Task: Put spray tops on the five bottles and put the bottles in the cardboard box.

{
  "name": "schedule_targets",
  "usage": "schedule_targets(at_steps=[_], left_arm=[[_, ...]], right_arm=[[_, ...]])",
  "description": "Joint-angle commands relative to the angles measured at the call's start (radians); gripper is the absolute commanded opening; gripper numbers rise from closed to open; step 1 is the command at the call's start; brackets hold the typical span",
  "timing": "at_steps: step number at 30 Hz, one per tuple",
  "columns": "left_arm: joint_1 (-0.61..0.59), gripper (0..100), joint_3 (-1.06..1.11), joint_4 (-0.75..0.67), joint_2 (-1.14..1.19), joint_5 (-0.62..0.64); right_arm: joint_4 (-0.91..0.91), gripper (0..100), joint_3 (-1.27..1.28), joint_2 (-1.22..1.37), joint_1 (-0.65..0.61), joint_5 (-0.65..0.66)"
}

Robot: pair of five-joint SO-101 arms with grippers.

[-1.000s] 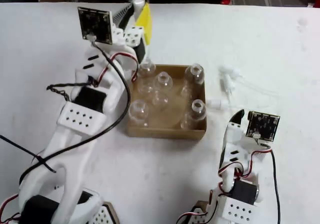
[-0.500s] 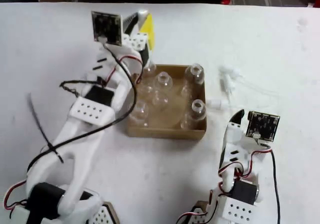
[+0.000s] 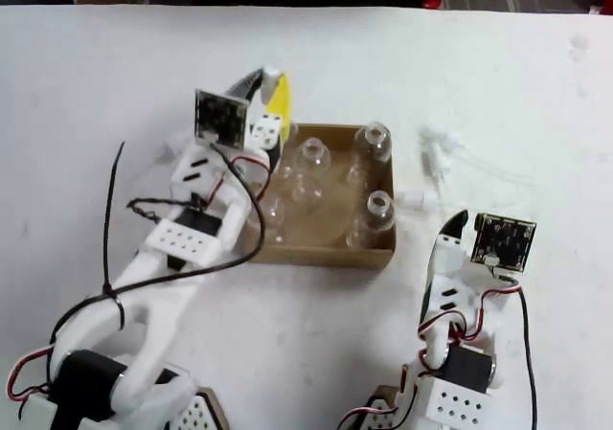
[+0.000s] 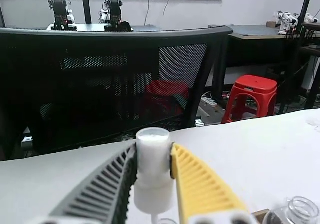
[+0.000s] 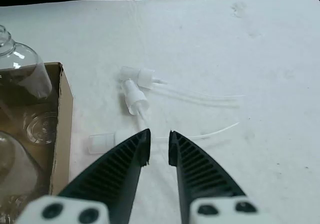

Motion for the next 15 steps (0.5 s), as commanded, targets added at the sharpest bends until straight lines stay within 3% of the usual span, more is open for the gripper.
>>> schedule_targets(at_steps=[1, 15], left_arm=[[0.012, 2, 0.034, -0.072, -0.004, -0.031], [0.048, 2, 0.091, -0.146, 0.005, -0.031]], right_arm=[[-0.024, 5.1, 0.009, -0.007, -0.001, 0.014], [-0.024, 5.2, 0.009, -0.007, -0.001, 0.014]])
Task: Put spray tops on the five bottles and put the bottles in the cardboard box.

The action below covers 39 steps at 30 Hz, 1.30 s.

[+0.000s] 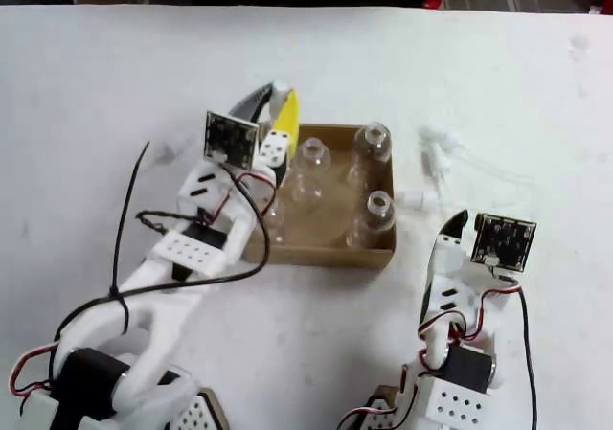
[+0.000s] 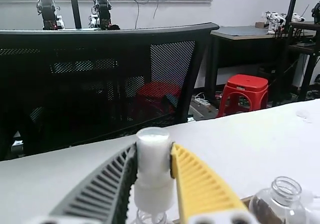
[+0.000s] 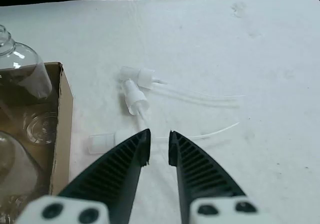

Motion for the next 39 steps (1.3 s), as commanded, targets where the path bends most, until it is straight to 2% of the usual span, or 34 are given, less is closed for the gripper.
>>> schedule_targets(at_steps=[1, 10, 16, 21, 28, 31, 33, 36, 39], left_arm=[[0.007, 2, -0.005, -0.025, -0.004, -0.009], [0.001, 3, 0.017, -0.023, -0.005, -0.009], [-0.016, 14, 0.017, -0.021, -0.013, 0.000], [-0.033, 14, 0.009, 0.063, -0.015, 0.000], [-0.031, 13, -0.025, 0.084, -0.016, 0.005], [-0.047, 13, -0.097, 0.189, -0.016, 0.083], [-0.053, 14, -0.169, 0.307, -0.015, 0.121], [-0.050, 14, -0.267, 0.502, -0.015, 0.138], [-0.047, 14, -0.321, 0.598, -0.010, 0.141]], right_arm=[[-0.024, 5.2, 0.009, -0.007, -0.001, 0.014], [-0.024, 5.2, 0.009, -0.007, -0.001, 0.014], [-0.024, 5.2, 0.009, -0.007, -0.001, 0.014], [-0.024, 5.2, 0.009, -0.007, -0.001, 0.014], [-0.031, 5.2, 0.009, -0.007, -0.001, 0.014], [-0.031, 5.2, 0.009, -0.007, -0.001, 0.014], [-0.031, 5.2, 0.009, -0.007, -0.001, 0.014], [-0.031, 5.2, 0.009, -0.007, -0.001, 0.014], [-0.031, 5.2, 0.009, -0.007, -0.001, 0.014]])
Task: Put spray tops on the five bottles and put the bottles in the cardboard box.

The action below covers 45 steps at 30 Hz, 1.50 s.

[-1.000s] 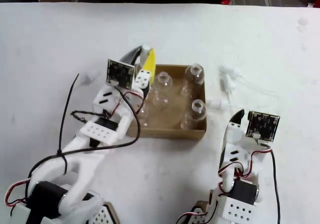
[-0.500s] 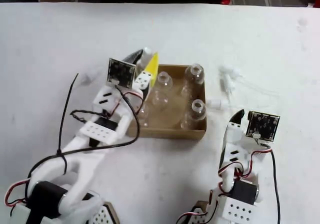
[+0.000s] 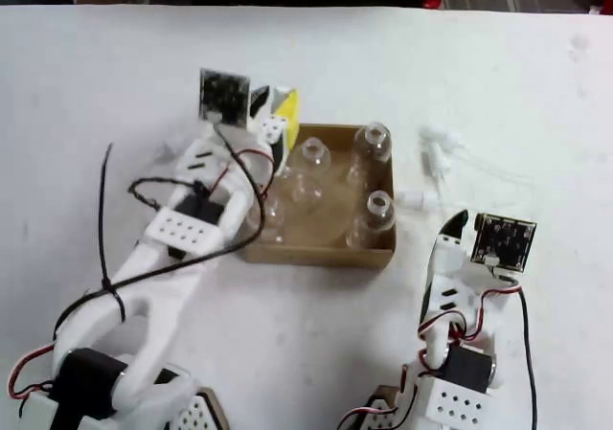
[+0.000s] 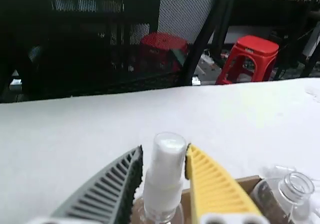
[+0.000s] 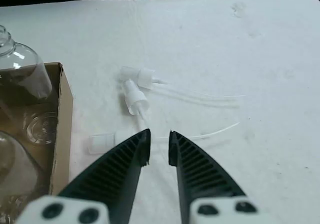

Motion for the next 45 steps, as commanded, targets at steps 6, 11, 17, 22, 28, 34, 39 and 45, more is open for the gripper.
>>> schedule_targets(at_steps=[6, 11, 17, 22, 28, 34, 39, 45], left_arm=[[-0.019, 14, -0.083, 0.150, -0.015, 0.018], [-0.019, 13, -0.077, 0.150, -0.016, 0.023], [-0.012, 13, -0.063, 0.115, -0.045, 0.025], [-0.015, 14, -0.055, 0.114, -0.025, 0.018], [-0.013, 13, -0.063, 0.114, -0.010, 0.018], [-0.001, 13, -0.055, 0.048, -0.002, 0.018], [-0.001, 13, -0.061, 0.037, -0.001, 0.018], [0.001, 14, -0.055, 0.038, 0.001, 0.018]], right_arm=[[-0.031, 5.2, 0.009, -0.007, -0.001, 0.014], [-0.031, 5.2, 0.009, -0.007, -0.001, 0.014], [-0.033, 5.2, 0.009, -0.007, -0.001, 0.014], [-0.035, 5.2, 0.009, -0.007, -0.001, 0.014], [-0.035, 5.2, 0.009, -0.007, -0.001, 0.014], [-0.035, 5.2, 0.009, -0.007, -0.001, 0.014], [-0.035, 5.2, 0.009, -0.007, -0.001, 0.014], [-0.035, 5.2, 0.009, -0.007, -0.001, 0.014]])
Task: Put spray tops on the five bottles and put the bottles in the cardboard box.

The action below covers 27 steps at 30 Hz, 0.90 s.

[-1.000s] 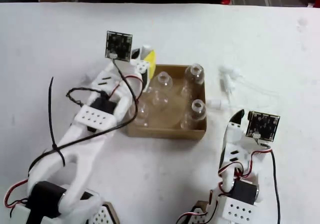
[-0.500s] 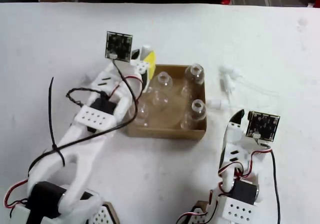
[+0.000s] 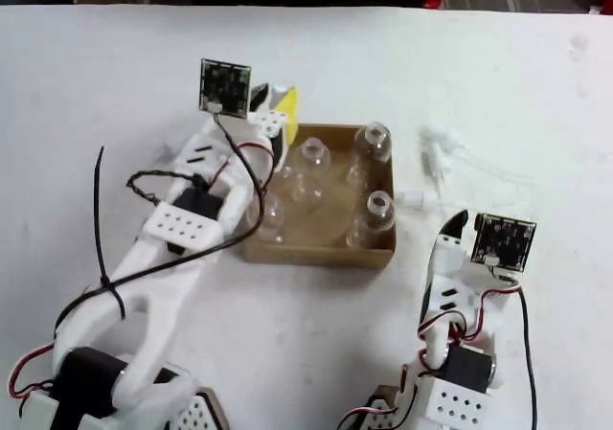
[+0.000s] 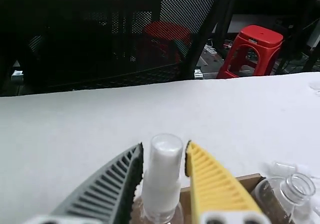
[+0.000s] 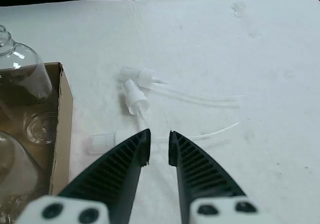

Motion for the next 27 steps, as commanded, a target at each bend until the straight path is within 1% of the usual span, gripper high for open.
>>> schedule_targets(at_steps=[1, 8, 12, 16, 18, 25, 27], left_arm=[[0.005, 14, -0.009, -0.025, -0.001, 0.012], [0.005, 13, -0.069, -0.025, 0.111, 0.018], [0.005, 12, -0.066, -0.031, 0.096, 0.018], [0.004, 1, -0.064, -0.028, 0.065, 0.012], [0.004, 4, -0.060, -0.026, 0.064, 0.012], [0.022, 3, -0.014, -0.037, 0.056, 0.011], [0.022, 3, -0.005, -0.075, 0.054, 0.011]], right_arm=[[-0.035, 5.2, 0.009, -0.007, -0.001, 0.014], [-0.035, 5.2, 0.009, -0.007, -0.001, 0.014], [-0.035, 5.2, 0.009, -0.007, -0.001, 0.014], [-0.036, 5.2, 0.009, -0.007, -0.001, 0.014], [-0.036, 5.2, 0.009, -0.007, -0.001, 0.014], [-0.036, 5.2, 0.009, -0.007, -0.001, 0.014], [-0.036, 5.2, 0.009, -0.007, -0.001, 0.014]])
